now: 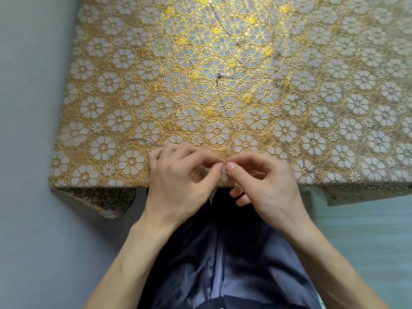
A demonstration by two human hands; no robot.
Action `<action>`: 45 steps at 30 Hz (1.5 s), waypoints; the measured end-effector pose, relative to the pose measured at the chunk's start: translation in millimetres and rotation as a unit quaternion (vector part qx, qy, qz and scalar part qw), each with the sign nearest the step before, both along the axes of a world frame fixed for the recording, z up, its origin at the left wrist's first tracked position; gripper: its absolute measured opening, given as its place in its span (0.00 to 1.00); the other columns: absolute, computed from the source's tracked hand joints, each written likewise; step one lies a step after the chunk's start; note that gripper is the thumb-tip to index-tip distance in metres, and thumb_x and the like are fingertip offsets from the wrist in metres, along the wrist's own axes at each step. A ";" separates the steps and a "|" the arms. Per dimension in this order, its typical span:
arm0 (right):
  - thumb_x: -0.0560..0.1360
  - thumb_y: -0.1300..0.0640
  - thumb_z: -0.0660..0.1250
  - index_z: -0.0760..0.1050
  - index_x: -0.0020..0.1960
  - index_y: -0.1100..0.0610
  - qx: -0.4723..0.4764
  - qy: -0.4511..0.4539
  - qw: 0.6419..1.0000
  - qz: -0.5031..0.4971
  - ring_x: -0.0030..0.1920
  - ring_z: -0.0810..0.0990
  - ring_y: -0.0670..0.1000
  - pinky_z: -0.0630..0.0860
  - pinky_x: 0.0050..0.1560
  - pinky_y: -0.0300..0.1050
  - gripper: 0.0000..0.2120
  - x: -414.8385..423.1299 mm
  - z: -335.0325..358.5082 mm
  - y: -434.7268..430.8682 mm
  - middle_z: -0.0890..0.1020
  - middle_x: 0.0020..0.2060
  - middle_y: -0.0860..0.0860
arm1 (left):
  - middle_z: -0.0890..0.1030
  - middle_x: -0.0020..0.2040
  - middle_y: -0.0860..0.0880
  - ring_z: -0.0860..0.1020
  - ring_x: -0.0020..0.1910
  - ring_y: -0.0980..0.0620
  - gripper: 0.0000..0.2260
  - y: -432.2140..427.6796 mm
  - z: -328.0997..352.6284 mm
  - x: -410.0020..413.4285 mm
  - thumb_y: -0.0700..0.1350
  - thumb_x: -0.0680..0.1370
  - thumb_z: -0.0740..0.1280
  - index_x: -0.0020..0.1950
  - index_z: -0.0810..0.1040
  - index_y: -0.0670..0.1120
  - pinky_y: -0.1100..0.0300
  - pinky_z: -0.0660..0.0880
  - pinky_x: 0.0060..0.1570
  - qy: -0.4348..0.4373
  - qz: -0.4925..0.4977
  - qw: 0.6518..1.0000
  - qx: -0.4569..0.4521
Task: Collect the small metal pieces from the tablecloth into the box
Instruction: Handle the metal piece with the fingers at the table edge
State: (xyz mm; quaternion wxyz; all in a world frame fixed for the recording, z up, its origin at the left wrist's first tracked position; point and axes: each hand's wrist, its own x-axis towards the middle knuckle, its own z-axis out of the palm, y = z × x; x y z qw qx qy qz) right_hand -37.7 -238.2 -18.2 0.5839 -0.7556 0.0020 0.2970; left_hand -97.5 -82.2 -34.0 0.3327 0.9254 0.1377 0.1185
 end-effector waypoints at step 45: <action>0.80 0.53 0.67 0.77 0.45 0.49 -0.055 -0.089 0.993 0.053 0.30 0.84 0.48 0.78 0.36 0.49 0.04 0.5 -12.3 2.5 0.82 0.32 0.46 | 0.83 0.43 0.58 0.79 0.48 0.53 0.07 -4.6 -2.1 -7.5 0.55 0.76 0.69 0.48 0.86 0.58 0.41 0.71 0.56 -0.034 0.010 0.999 -0.029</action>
